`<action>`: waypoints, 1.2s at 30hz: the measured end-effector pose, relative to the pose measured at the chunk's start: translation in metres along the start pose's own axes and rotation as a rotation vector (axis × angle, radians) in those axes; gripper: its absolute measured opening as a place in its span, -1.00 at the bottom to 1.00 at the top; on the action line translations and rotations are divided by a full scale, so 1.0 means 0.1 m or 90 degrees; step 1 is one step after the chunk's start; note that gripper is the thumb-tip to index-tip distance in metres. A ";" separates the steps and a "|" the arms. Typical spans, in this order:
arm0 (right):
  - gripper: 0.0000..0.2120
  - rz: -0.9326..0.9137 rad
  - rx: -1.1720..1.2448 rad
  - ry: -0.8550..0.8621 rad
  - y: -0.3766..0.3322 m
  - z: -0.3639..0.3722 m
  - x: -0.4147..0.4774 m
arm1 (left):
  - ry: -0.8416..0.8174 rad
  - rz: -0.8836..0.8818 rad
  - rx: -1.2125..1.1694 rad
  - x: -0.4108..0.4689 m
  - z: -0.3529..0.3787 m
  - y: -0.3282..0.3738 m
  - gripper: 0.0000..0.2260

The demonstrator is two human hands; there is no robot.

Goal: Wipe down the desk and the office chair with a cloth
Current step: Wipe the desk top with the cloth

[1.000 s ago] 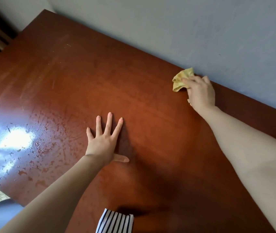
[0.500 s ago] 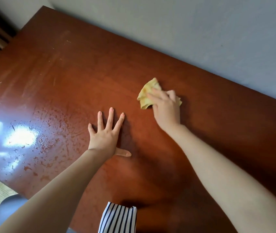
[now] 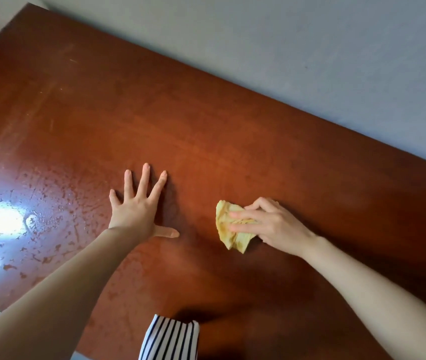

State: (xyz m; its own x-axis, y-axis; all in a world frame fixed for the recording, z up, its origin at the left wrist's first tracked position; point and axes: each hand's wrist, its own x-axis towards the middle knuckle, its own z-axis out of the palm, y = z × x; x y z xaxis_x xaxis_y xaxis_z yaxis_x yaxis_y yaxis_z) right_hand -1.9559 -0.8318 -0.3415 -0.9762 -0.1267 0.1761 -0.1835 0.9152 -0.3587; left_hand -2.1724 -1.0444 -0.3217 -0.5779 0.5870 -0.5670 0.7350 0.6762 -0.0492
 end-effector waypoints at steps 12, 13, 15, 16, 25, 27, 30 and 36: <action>-0.56 0.382 -0.099 0.107 1.18 -0.55 0.20 | 0.000 0.007 -0.008 0.03 -0.01 0.02 0.15; -0.60 0.432 -0.115 0.124 1.26 -0.56 0.26 | -0.002 0.010 -0.009 0.03 0.00 0.02 0.15; -0.66 0.547 -0.143 0.153 1.37 -0.54 0.42 | -0.001 0.013 -0.010 0.02 0.00 0.04 0.16; -0.66 0.606 -0.155 0.168 1.40 -0.51 0.51 | 0.001 0.015 -0.007 0.03 0.00 0.04 0.16; -0.67 0.773 -0.054 0.208 0.82 -0.06 1.39 | 0.066 0.060 -0.023 -0.22 0.21 -0.07 0.06; -0.66 0.696 -0.052 0.183 0.59 0.07 1.43 | 0.060 0.060 -0.031 -0.32 0.30 -0.12 0.07; -0.63 0.588 -0.059 0.137 0.27 0.22 1.41 | 0.065 0.045 -0.044 -0.49 0.42 -0.20 0.09; -0.63 0.431 -0.026 0.047 -0.43 0.49 1.20 | 0.057 0.016 -0.064 -0.99 0.69 -0.39 0.11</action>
State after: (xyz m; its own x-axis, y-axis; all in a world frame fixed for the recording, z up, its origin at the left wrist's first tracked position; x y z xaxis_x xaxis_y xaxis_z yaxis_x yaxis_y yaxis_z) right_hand -2.0707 -0.9050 -0.3497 -0.8639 0.5036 -0.0125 0.4704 0.7975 -0.3778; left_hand -2.1193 -1.1598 -0.3206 -0.5929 0.6381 -0.4912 0.7129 0.6996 0.0483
